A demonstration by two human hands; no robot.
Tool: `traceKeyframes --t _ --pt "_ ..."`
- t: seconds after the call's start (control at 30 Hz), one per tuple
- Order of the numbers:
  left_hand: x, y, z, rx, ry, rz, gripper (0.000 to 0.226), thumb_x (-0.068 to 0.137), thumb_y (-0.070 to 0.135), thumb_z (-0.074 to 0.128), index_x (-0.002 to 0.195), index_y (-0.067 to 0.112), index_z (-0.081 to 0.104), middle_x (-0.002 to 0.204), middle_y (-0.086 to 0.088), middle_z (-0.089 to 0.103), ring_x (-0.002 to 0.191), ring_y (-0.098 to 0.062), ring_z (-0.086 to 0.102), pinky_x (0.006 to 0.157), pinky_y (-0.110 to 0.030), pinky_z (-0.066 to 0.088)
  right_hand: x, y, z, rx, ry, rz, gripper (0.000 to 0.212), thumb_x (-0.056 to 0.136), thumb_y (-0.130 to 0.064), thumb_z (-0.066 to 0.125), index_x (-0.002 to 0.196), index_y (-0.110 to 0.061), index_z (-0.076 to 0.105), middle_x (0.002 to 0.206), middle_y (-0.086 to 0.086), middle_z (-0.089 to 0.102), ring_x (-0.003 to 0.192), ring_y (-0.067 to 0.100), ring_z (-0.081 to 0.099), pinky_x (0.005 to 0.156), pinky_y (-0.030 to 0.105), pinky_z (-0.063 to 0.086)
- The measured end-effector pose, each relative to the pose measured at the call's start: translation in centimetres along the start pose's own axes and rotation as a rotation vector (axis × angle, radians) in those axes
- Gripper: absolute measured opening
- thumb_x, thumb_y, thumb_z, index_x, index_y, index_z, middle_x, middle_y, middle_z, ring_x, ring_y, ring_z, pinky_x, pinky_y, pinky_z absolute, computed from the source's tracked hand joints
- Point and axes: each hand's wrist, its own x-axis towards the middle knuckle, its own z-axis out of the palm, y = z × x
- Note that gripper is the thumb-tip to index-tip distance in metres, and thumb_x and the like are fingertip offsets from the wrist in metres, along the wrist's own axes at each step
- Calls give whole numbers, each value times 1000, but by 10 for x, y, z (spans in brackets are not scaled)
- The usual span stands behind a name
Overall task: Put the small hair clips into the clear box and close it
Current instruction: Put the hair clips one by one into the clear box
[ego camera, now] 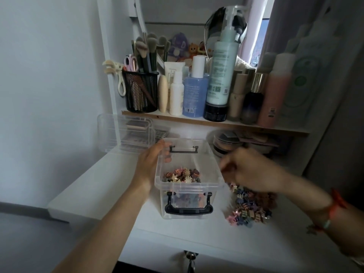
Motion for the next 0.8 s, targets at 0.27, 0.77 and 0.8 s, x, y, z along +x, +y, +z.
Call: traceKeyframes --t 0.27,0.77,0.8 --pt "1 0 -1 -11 -8 -1 25 92 35 47 82 21 64 80 -1 62 72 -16 58 71 -33 43 -2 -13 -24 236 182 -96 28 81 -13 66 105 -27 62 102 -13 64 95 0 60 86 15 44" --pt "-2 -1 -1 -4 -15 7 24 92 35 47 81 23 65 81 0 63 77 -17 60 89 -43 42 -33 0 8 -147 -278 -135 10 81 -24 65 86 -19 71 75 -19 60 78 -2 59 67 2 39" --pt "-1 -1 -1 -10 -15 7 24 92 34 47 81 22 65 80 -1 63 76 -17 59 89 -43 42 -30 1 2 -134 -223 -120 9 81 -24 66 86 -20 71 75 -21 60 76 -4 58 68 2 40"
